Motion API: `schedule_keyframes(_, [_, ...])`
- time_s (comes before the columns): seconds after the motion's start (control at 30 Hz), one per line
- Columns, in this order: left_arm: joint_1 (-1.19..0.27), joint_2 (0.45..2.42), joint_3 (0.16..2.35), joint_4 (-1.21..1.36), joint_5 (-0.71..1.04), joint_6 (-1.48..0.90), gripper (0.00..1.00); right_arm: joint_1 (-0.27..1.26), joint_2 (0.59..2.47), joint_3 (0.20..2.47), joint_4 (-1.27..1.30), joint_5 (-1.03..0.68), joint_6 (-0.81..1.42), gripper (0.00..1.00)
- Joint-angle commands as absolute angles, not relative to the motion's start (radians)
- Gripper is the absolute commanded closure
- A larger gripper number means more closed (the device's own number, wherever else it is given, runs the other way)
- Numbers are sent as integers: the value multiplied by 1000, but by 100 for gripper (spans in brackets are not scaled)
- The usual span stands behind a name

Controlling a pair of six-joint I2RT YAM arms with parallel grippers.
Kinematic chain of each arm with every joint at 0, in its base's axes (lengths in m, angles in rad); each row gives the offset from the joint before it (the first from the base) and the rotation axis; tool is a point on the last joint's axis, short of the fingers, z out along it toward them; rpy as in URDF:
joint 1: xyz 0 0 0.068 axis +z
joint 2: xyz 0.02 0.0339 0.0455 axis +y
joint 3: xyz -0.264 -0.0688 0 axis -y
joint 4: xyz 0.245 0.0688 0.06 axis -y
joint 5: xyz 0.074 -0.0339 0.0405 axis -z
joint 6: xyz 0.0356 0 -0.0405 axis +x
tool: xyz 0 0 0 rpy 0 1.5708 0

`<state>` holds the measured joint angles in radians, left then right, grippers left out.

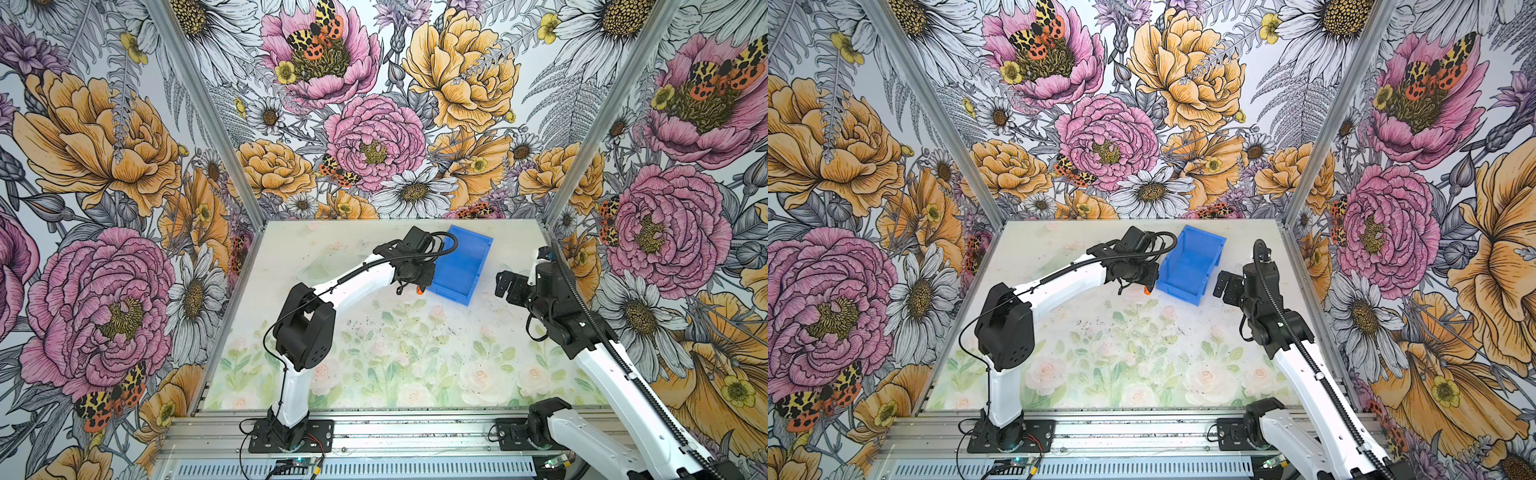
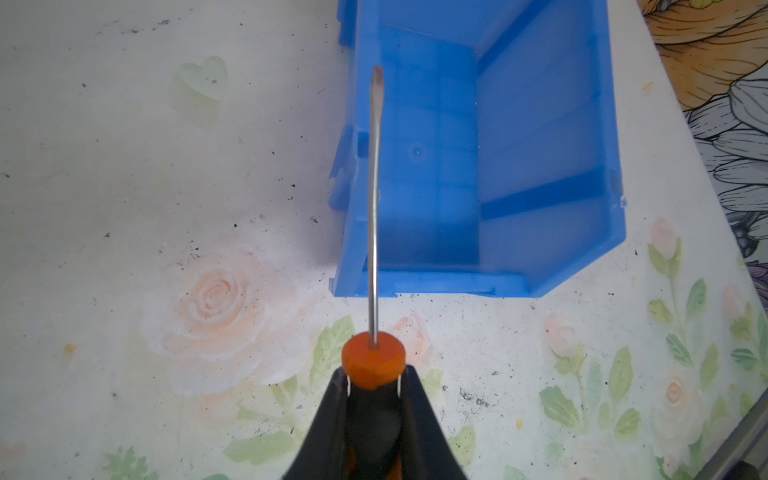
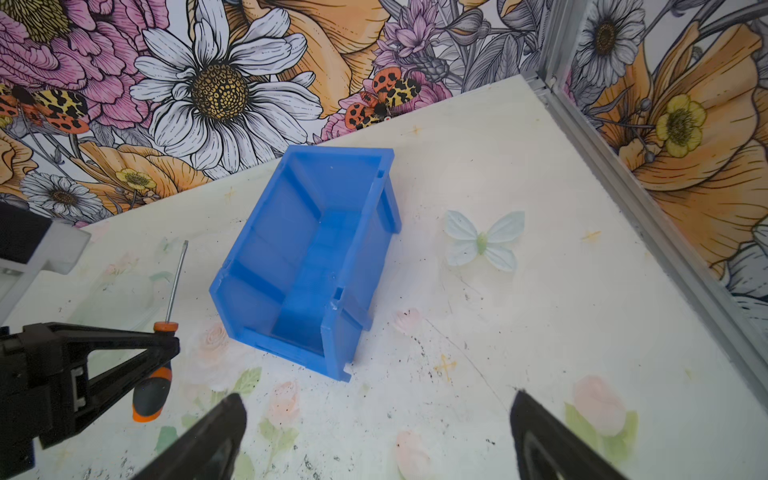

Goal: Put the screwdriver in the bin
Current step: 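Lift the screwdriver with the left gripper and carry it over the blue bin, then open the left gripper to drop the screwdriver into the bin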

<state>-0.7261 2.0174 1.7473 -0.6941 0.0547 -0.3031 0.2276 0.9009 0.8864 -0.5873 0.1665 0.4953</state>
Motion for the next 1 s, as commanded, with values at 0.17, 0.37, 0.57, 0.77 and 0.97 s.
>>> schedule_keyframes(0.17, [-746, 2148, 1942, -690, 94, -285, 97, 221, 869, 876, -584, 194, 510, 0])
schedule_keyframes(0.37, [-749, 2237, 2052, -690, 88, -287, 97, 221, 835, 864, -584, 209, 503, 0])
schedule_keyframes(0.57, [-749, 2308, 2130, -689, 77, -288, 97, 221, 807, 853, -586, 198, 500, 1])
schedule_keyframes(0.77, [-751, 2358, 2179, -689, 69, -289, 96, 221, 784, 850, -588, 184, 485, 0])
schedule_keyframes(0.97, [-753, 2387, 2202, -684, 53, -299, 87, 221, 757, 847, -585, 172, 462, 0])
